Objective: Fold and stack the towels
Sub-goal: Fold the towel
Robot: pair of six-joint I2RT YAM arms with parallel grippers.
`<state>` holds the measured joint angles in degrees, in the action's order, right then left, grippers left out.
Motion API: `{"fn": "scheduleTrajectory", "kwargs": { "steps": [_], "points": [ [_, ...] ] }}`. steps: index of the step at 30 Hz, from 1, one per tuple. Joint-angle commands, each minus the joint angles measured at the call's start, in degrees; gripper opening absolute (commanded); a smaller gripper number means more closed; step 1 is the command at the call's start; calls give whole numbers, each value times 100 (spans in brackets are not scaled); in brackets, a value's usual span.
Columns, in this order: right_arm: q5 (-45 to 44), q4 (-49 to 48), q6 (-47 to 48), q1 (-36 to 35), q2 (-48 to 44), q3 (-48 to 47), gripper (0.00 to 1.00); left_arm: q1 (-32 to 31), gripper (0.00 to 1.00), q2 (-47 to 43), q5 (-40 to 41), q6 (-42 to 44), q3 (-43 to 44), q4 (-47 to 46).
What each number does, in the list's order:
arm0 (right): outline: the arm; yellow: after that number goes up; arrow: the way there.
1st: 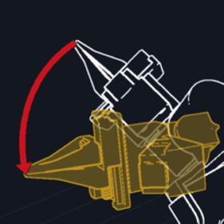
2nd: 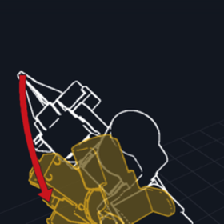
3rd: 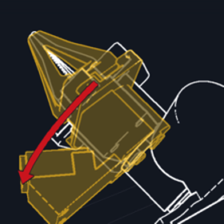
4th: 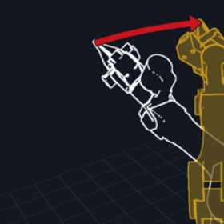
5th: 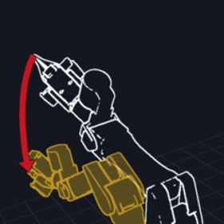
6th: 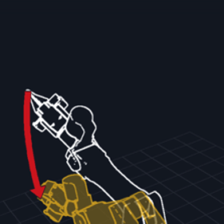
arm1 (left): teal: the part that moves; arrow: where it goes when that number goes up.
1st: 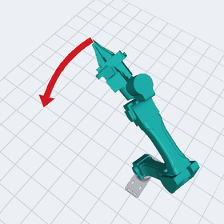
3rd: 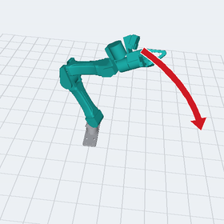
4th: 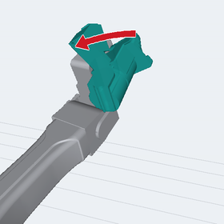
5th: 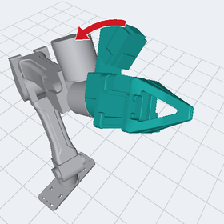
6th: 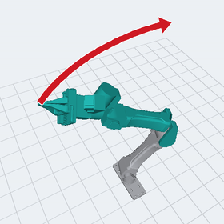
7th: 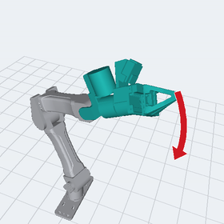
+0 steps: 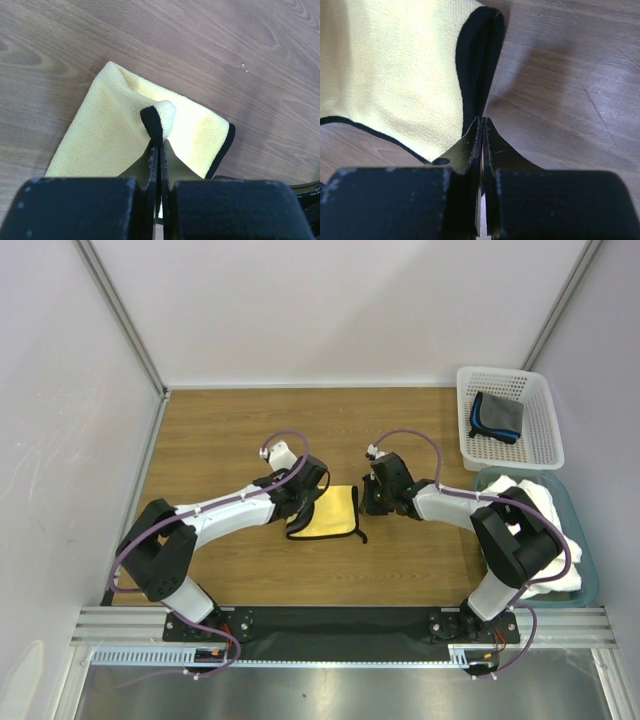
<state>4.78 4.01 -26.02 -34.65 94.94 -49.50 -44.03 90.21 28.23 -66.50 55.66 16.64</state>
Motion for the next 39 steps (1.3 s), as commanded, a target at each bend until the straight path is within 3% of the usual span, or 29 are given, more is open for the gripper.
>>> {"fn": "scheduleTrajectory", "kwargs": {
  "steps": [1, 23, 39],
  "points": [
    [129, -234, 150, -6, -10, 28, 0, 0, 0, 49, 78, 14, 296, -162],
    [-29, -682, -500, -164, 412, 133, 0, -9, 1, 769, -379, -1058, 903, -47],
    [-117, -586, -571, -86, 394, 195, 0, -325, 0, 1332, -590, -795, 1219, -494]
  ]
}}
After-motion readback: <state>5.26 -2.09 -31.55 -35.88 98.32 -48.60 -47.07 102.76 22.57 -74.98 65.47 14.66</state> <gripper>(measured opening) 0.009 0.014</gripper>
